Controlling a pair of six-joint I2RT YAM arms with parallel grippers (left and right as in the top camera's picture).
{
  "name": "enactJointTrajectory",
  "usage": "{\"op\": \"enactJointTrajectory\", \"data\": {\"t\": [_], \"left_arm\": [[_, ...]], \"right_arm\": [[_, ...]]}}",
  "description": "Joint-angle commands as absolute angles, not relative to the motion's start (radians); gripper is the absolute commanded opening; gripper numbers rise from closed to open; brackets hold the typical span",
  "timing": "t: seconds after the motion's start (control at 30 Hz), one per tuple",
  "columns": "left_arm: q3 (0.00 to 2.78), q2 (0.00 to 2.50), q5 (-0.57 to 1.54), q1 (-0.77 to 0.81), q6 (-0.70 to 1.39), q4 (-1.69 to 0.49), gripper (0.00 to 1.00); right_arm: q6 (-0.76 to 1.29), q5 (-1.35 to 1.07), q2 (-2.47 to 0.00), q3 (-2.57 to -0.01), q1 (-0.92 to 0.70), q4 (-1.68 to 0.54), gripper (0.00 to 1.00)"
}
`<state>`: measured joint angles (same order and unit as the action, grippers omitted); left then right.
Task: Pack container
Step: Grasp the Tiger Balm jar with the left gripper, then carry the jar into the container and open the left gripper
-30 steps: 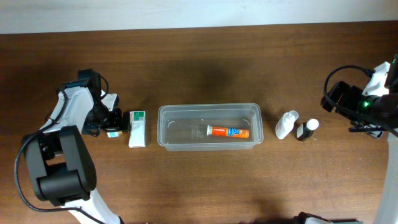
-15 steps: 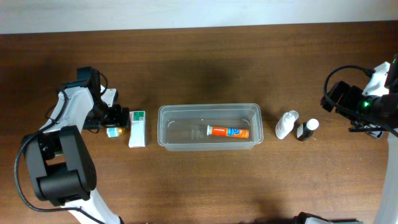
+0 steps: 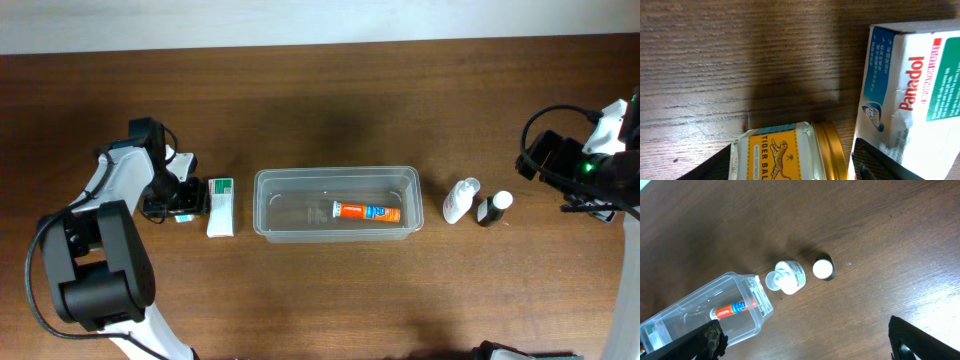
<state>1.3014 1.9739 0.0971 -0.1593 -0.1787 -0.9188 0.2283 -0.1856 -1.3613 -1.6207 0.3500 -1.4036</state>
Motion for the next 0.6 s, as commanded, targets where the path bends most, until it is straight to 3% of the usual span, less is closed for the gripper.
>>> {"op": "enactJointTrajectory", "data": {"t": [0.0,0.27,0.57], "left_arm": [[1.295,1.982,0.108,-0.160,-0.169,-0.917,0.65],[1.311,1.979,0.108,-0.160,-0.168,-0.937,0.52],[1.594,1.893,0.113,-0.145,-0.169,-1.232,0.39]], "right_arm": [[0.226,-0.198,-1.355,-1.634,0.355,-1.403,0.98],[0.226,-0.198,-1.355,-1.635,0.355,-1.402,0.98],[0.226,-0.198,-1.355,-1.635,0.355,-1.402,0.98]]}}
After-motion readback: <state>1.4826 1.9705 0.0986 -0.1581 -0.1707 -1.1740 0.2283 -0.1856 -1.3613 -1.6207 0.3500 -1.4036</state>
